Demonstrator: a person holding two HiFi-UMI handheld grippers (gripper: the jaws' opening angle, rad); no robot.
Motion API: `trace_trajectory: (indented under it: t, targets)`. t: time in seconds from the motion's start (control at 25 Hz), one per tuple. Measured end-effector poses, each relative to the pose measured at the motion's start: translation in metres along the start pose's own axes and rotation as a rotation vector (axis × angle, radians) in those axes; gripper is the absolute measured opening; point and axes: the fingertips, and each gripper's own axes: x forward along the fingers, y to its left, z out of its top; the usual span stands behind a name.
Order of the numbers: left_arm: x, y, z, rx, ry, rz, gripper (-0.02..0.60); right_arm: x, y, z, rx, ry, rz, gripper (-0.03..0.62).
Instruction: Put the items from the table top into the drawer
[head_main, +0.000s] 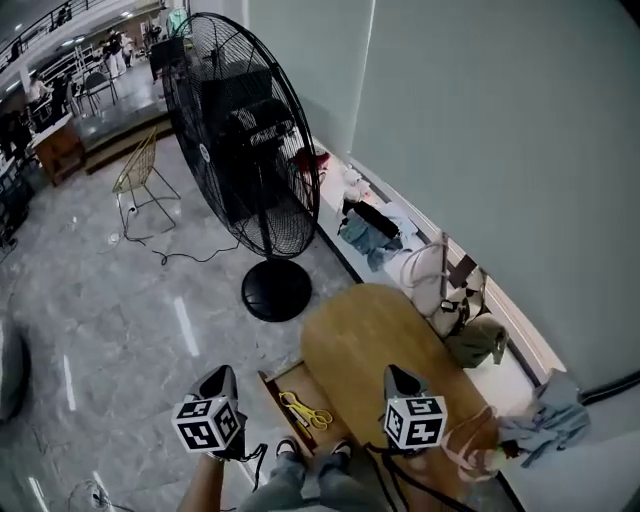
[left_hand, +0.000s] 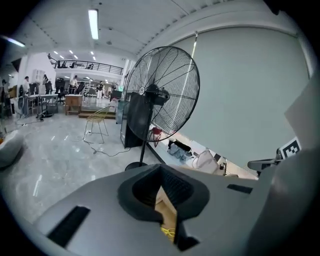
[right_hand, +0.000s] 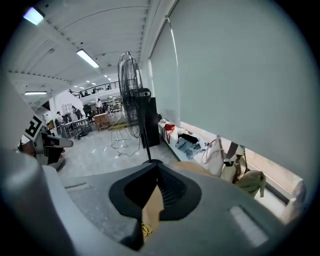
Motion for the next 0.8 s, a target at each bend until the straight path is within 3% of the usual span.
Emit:
trace_trajectory:
  t: [0.16, 0.32, 0.52, 0.8]
  targets:
    - [-0.002, -0.011, 0.034, 0.058, -0.041, -0.033, -0.006, -0.034, -0.027, 0.015, 0.045, -0.044, -0.088, 0.006]
    - [0.003, -0.011, 0.051, 0.069, -0.054, -0.066, -0.006, -0.053, -0.041, 0.015, 0.125, -0.064, -0.160, 0.006]
    - [0.005, -0.002, 0.057, 0.045, -0.050, -0.095, -0.006, -0.061, -0.035, 0.010, 0.186, -0.074, -0.191, 0.006]
    - [0.009, 0.002, 0.059, 0.044, -0.039, -0.118, -0.006, -0.063, -0.027, 0.012, 0.168, -0.045, -0.226, 0.006]
